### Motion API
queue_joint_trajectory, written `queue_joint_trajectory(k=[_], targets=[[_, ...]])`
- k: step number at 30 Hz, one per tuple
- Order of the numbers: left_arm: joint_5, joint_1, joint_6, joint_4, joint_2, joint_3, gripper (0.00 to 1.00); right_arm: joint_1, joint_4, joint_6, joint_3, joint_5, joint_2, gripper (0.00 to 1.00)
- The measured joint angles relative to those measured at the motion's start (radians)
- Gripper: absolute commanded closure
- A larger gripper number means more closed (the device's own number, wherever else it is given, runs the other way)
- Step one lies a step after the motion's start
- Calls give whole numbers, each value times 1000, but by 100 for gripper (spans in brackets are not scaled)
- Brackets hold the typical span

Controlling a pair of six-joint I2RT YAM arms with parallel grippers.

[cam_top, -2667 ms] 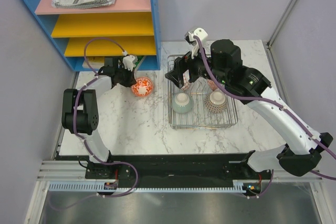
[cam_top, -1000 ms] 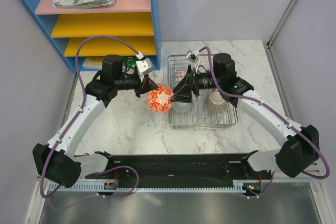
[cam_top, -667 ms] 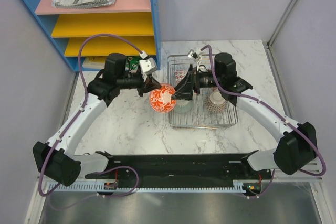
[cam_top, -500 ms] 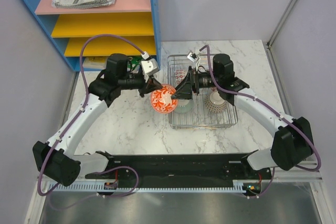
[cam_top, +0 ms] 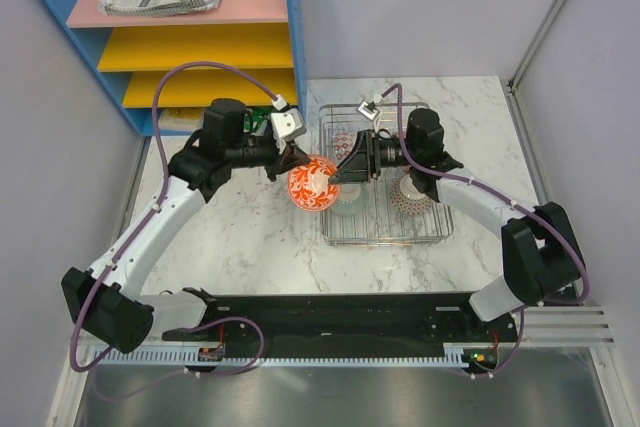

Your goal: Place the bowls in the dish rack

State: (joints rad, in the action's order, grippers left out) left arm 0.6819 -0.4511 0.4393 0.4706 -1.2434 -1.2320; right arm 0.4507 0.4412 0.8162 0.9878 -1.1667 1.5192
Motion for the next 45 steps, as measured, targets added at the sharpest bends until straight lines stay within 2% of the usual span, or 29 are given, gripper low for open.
queue_joint_trajectory(k=[5,12,17,19,24,27,28,29,30,32,33,36,39,43,45], targets=[[0,-2,5,4,-14,-15,98,-6,145,112,-29,-26,37,18],[0,-9,5,9,-38,-38,98,-5,224,169,-53,-53,53,15],[1,-10,5,11,-40,-50,98,-5,257,188,-58,-58,53,23],[1,-11,5,11,-40,-52,98,-5,272,203,-64,-59,53,30],[0,-12,5,13,-40,-52,98,-6,377,275,-92,-56,69,39],[0,-16,5,12,-40,-52,98,-8,454,330,-108,-54,82,53],[-1,-16,5,12,-40,-52,98,-9,470,340,-112,-53,84,65],[-1,-16,5,12,-40,-52,98,-9,485,351,-116,-51,85,71],[0,-17,5,11,-40,-52,98,-9,497,362,-120,-49,86,85],[0,-18,5,8,-40,-52,98,-10,517,375,-124,-47,87,97],[0,-18,5,6,-40,-52,98,-10,524,381,-126,-44,87,100],[-1,-21,5,6,-40,-52,98,-11,543,392,-130,-40,90,100],[-2,-21,5,5,-40,-52,82,-11,550,396,-131,-39,94,100],[-2,-23,9,-5,-48,-52,54,-17,540,386,-135,-36,94,100],[-2,-23,13,-9,-53,-52,47,-19,502,356,-135,-32,94,100]])
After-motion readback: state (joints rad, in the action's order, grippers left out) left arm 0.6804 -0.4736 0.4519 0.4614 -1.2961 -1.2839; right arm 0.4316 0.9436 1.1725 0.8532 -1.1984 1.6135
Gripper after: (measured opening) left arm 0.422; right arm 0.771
